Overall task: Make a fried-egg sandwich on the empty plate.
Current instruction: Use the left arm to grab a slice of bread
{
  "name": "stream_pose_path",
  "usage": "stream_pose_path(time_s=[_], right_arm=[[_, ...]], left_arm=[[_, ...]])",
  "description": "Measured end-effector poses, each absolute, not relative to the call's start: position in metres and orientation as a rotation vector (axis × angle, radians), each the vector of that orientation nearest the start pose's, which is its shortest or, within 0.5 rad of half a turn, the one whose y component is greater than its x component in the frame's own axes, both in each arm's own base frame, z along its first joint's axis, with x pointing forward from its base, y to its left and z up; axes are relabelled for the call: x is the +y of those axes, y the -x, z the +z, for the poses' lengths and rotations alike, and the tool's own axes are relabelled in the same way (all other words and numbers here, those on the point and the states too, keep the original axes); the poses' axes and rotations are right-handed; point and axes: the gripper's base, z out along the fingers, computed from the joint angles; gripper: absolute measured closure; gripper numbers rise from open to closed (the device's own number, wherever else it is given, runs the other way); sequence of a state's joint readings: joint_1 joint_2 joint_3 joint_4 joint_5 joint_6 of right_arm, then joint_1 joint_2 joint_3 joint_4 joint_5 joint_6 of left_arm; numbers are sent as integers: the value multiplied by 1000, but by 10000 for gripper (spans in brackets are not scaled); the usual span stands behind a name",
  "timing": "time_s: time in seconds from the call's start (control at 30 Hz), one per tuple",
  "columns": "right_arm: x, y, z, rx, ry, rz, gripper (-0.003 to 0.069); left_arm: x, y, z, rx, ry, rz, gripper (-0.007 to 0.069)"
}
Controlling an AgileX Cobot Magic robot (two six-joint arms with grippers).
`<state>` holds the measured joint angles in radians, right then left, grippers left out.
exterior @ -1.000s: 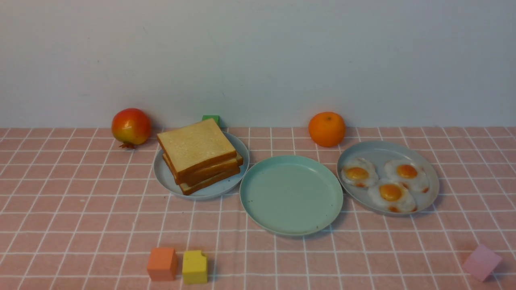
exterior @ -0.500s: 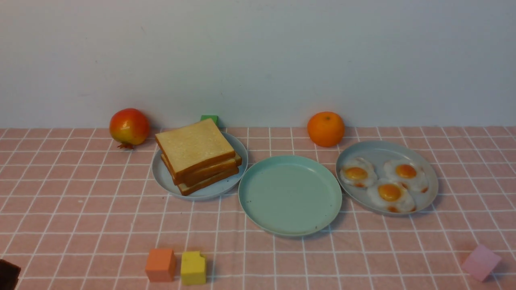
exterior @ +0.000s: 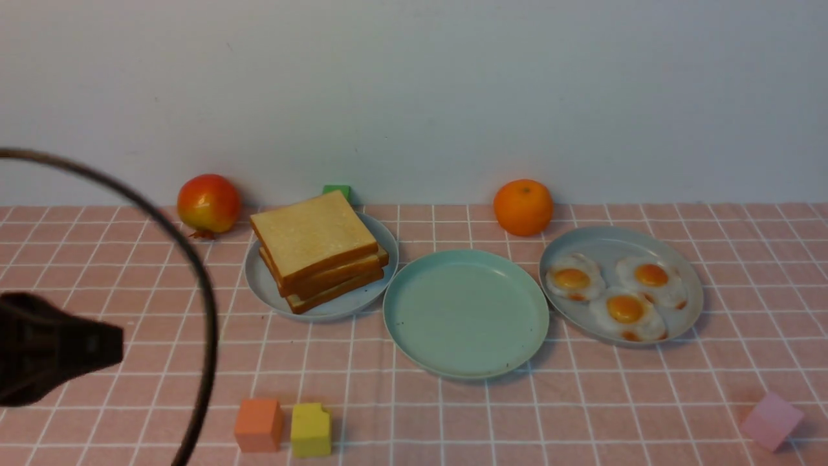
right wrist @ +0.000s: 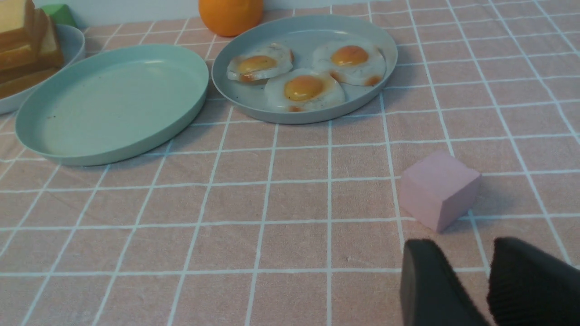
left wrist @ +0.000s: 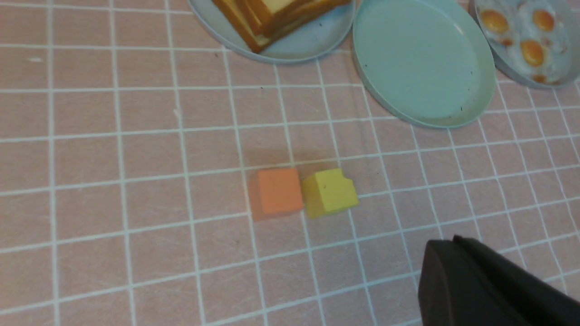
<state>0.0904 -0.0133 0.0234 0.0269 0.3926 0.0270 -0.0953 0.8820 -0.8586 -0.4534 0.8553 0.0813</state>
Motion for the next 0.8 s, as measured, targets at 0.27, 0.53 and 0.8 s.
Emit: stream_pose_path(time_s=[0.27, 0.53, 0.8], right_arm=[[6, -52, 171, 1887, 43, 107, 419], [8, -53, 176, 1820, -79, 237, 419], [6, -56, 203, 1453, -566, 747, 419]], left_arm=[[-109, -204, 330, 2472, -397, -640, 612], [-137, -221, 317, 2467, -493, -646, 612], [-142, -239, 316, 2441, -570, -570, 612]])
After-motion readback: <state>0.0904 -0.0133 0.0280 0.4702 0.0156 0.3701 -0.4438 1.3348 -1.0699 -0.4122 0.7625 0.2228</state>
